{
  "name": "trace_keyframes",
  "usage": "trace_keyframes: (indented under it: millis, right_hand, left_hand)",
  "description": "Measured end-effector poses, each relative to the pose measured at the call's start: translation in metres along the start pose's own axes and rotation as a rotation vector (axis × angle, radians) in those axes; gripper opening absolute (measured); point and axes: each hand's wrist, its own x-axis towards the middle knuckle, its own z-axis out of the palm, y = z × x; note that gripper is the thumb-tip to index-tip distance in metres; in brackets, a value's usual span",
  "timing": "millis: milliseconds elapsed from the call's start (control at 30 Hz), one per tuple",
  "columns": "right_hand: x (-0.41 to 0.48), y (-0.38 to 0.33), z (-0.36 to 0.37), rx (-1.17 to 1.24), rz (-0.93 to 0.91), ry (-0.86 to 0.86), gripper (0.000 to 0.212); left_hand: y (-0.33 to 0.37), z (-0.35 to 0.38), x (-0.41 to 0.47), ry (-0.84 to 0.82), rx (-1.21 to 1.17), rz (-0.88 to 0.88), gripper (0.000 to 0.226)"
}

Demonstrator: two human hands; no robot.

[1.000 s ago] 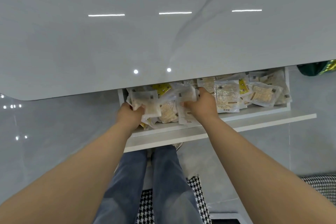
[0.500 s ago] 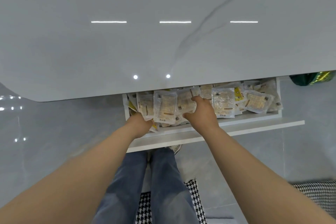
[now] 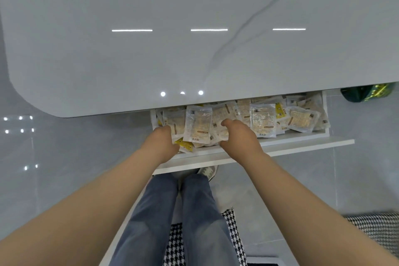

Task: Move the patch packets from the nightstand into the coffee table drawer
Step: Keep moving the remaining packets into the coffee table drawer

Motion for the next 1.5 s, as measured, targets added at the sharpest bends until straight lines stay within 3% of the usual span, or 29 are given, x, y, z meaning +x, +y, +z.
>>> trace_keyframes:
  millis: [233,467,833,1100,1500]
  right_hand:
    - [-0.067,-0.026,-0.048,-0.085,-0.042,-0.014,0.053]
    - [-0.151,-0.064,-0.117,-0.104,-0.177,0.065,0.047]
    - [-0.259,-0.141,-0.211,-0.246,-0.465,0.14,0.041]
    - [-0.288,-0.228,-0.242,-0.276,-0.673,0.165,0.047]
    - [-0.289,-0.422,-0.222,-0.339,-0.791,0.144,0.047]
  left_hand:
    - [0.022,-0.043,-0.086,0.035,0.029,0.139,0.029]
    - [0.035,-0.09,-0.203,0.087,0.01,0.142,0.035]
    - [0.025,-0.154,-0.364,0.374,-0.095,0.092,0.051]
    - [-0.018,-0.199,-0.421,0.634,-0.263,0.039,0.053]
    - [-0.172,-0.28,-0.454,0.735,-0.381,-0.041,0.051]
